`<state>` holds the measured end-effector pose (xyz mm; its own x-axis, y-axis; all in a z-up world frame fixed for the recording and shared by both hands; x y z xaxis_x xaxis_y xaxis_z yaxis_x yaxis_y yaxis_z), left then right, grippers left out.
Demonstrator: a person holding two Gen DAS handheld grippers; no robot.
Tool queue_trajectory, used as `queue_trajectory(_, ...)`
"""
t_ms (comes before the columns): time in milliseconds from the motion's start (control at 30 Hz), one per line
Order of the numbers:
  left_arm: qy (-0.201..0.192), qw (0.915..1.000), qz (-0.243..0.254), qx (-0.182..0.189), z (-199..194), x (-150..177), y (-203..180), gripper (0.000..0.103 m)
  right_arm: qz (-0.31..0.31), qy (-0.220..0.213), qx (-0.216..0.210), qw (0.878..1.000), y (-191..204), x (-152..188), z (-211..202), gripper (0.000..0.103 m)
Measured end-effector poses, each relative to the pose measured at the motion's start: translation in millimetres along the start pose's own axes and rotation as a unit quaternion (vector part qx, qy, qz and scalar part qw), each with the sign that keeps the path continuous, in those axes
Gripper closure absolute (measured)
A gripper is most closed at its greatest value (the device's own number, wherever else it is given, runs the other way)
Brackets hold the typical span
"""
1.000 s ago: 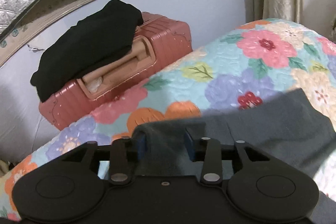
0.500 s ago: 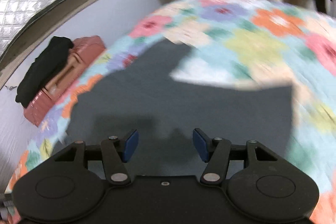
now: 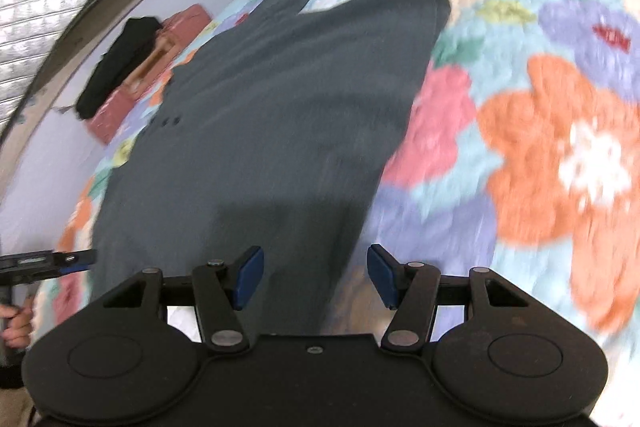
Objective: Fold clothes
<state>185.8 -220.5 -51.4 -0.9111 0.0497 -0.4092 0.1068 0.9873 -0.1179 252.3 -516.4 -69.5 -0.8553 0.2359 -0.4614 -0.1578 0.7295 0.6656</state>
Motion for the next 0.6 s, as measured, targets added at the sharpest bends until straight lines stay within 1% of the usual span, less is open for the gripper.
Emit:
queue_trajectory(100,0.02,0.9997,0.01,-0.004,-4,13,-3,0.047,-0.013,0.027,-0.052,0.998,3,29,-6,0.037)
queue_trajectory(167,0.033,0.9994,0.008,0.008,-6,23,-1,0.047,-0.03,0.049,-0.073,0.996,3,50,-4,0.037)
queue_trajectory(233,0.056,0.9982,0.0,0.021,-3,33,0,0.046,-0.06,0.047,-0.069,0.995,6,63,0,0.037)
queue_trajectory(300,0.074,0.9967,-0.009,0.03,2,41,1,0.037,-0.082,0.034,-0.058,0.994,10,62,5,0.037)
queue_trajectory(333,0.077,0.9963,-0.015,0.035,5,42,0,0.029,-0.093,0.029,-0.049,0.994,13,59,9,0.037)
queue_trajectory(367,0.077,0.996,-0.022,0.039,8,42,-1,0.023,-0.105,0.021,-0.039,0.994,17,57,11,0.037)
queue_trajectory(400,0.076,0.9959,-0.027,0.042,10,42,-2,0.023,-0.116,0.012,-0.028,0.993,20,54,12,0.037)
queue_trajectory(433,0.068,0.9966,-0.027,0.039,10,41,-4,0.03,-0.126,0.003,-0.02,0.992,21,52,14,0.037)
queue_trajectory(467,0.053,0.9981,-0.015,0.028,8,40,-8,0.067,-0.134,-0.005,-0.013,0.991,22,50,16,0.038)
queue_trajectory(500,0.036,0.9993,0.007,0.008,5,39,-12,0.092,-0.142,-0.007,-0.006,0.99,22,48,18,0.056)
queue_trajectory(533,0.015,0.9994,0.024,-0.017,0,39,-16,0.1,-0.151,-0.003,0.002,0.989,21,46,21,0.092)
queue_trajectory(567,-0.02,0.9987,0.03,-0.036,-14,38,-18,0.1,-0.157,0.002,0.007,0.988,21,44,22,0.099)
queue_trajectory(600,-0.066,0.9963,0.035,-0.043,-33,38,-21,0.1,-0.162,0.004,0.011,0.987,23,41,20,0.099)
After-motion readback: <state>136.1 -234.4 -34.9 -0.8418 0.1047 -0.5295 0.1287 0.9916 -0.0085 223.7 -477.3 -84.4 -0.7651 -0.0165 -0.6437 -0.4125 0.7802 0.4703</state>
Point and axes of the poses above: each gripper's, at about its wrist camera, not at the fingertips, and z roughly the way its jaws point, y to its left, x to its underside, the point moved 2 cm from there along z, roughly the way its jaws point, and after that the axes turned 15 degrees about -x, right-handed, at the moved point
